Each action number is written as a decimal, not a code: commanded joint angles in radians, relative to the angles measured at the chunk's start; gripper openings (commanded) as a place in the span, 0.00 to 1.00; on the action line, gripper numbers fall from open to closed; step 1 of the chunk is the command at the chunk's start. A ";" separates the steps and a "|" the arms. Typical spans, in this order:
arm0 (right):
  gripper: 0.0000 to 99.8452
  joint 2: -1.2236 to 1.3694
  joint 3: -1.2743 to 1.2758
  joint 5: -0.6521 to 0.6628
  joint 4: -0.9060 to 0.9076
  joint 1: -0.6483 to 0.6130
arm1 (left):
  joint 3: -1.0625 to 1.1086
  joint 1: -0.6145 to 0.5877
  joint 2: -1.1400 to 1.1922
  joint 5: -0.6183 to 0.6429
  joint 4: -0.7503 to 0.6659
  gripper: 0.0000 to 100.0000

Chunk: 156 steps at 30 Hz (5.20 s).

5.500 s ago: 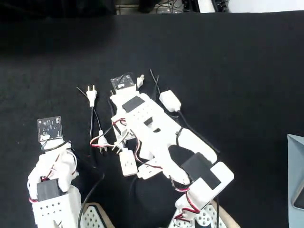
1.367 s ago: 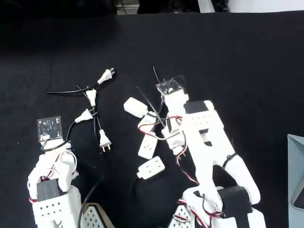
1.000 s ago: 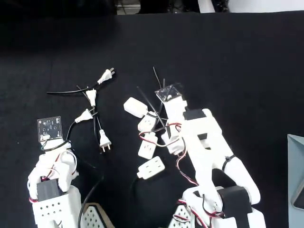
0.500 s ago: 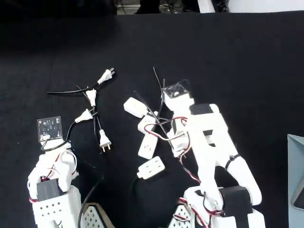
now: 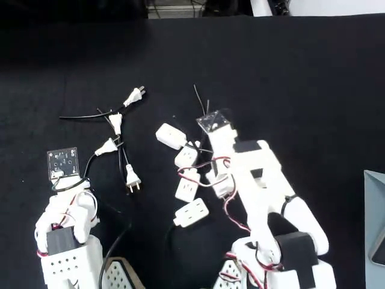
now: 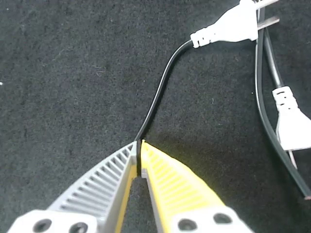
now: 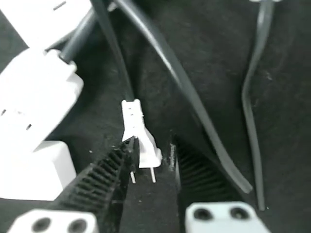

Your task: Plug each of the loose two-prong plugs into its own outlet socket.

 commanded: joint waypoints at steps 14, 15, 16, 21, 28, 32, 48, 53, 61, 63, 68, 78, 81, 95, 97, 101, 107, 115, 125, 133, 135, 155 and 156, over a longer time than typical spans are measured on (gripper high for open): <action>0.01 0.053 0.007 -0.078 -0.002 -0.078 | 0.018 -0.013 -0.011 0.005 -0.021 0.03; 0.02 0.053 0.001 -0.078 0.011 -0.078 | 0.018 -0.013 -0.011 0.005 -0.021 0.03; 0.02 0.053 -0.008 -0.078 0.034 -0.078 | 0.018 -0.013 -0.011 0.005 -0.021 0.03; 0.02 0.053 -0.111 -0.086 0.180 -0.078 | 0.018 -0.013 -0.011 0.005 -0.021 0.03; 0.12 0.061 -0.159 -0.084 0.264 -0.083 | 0.018 -0.013 -0.011 0.005 -0.021 0.03; 0.09 0.062 -0.159 -0.081 0.259 -0.084 | 0.018 -0.013 -0.011 0.005 -0.021 0.03; 0.08 0.062 -0.102 -0.080 0.261 -0.084 | 0.018 -0.044 -0.011 0.008 -0.023 0.03; 0.08 0.062 -0.102 -0.080 0.262 -0.084 | 0.018 -0.044 -0.011 0.008 -0.023 0.03; 0.08 0.131 -0.091 -0.078 0.258 -0.084 | 0.018 -0.044 -0.011 0.008 -0.023 0.03; 0.08 0.157 -0.096 -0.078 0.258 -0.084 | 0.018 -0.044 -0.011 0.008 -0.023 0.03; 0.01 0.160 -0.153 -0.078 0.288 -0.078 | 0.018 -0.044 -0.011 0.008 -0.023 0.03; 0.01 -0.168 -0.219 -0.080 0.470 -0.084 | 0.013 -0.036 -0.011 0.008 -0.029 0.03; 0.01 -0.306 -0.213 -0.084 0.474 -0.095 | 0.007 -0.007 -0.011 0.008 -0.029 0.03; 0.01 -0.757 -0.056 -0.299 0.193 -0.370 | -0.232 0.188 -0.011 0.009 -0.293 0.03; 0.01 -0.806 -0.005 -0.319 0.124 -0.416 | -0.213 0.225 -0.011 0.009 -0.359 0.03; 0.01 -0.897 0.077 -0.348 0.003 -0.502 | -0.179 0.300 -0.011 0.009 -0.433 0.03; 0.01 -0.951 0.174 -0.347 -0.137 -0.597 | -0.189 0.409 -0.011 0.032 -0.439 0.16; 0.01 -0.949 0.193 -0.347 -0.190 -0.657 | -0.200 0.469 -0.011 0.144 -0.422 0.22; 0.01 -0.949 0.216 -0.347 -0.192 -0.652 | -0.409 0.648 -0.011 0.144 -0.158 0.22; 0.01 -0.949 0.216 -0.364 -0.181 -0.574 | -0.412 0.619 -0.011 0.143 -0.155 0.22; 0.01 -0.957 0.203 -0.381 -0.143 -0.494 | -0.409 0.556 -0.009 0.143 -0.155 0.22; 0.01 -0.949 0.216 -0.347 -0.181 0.146 | -0.593 0.765 0.552 -0.009 0.034 0.27; 0.01 -0.949 0.217 -0.345 -0.189 0.164 | -0.615 0.802 0.586 -0.006 0.054 0.30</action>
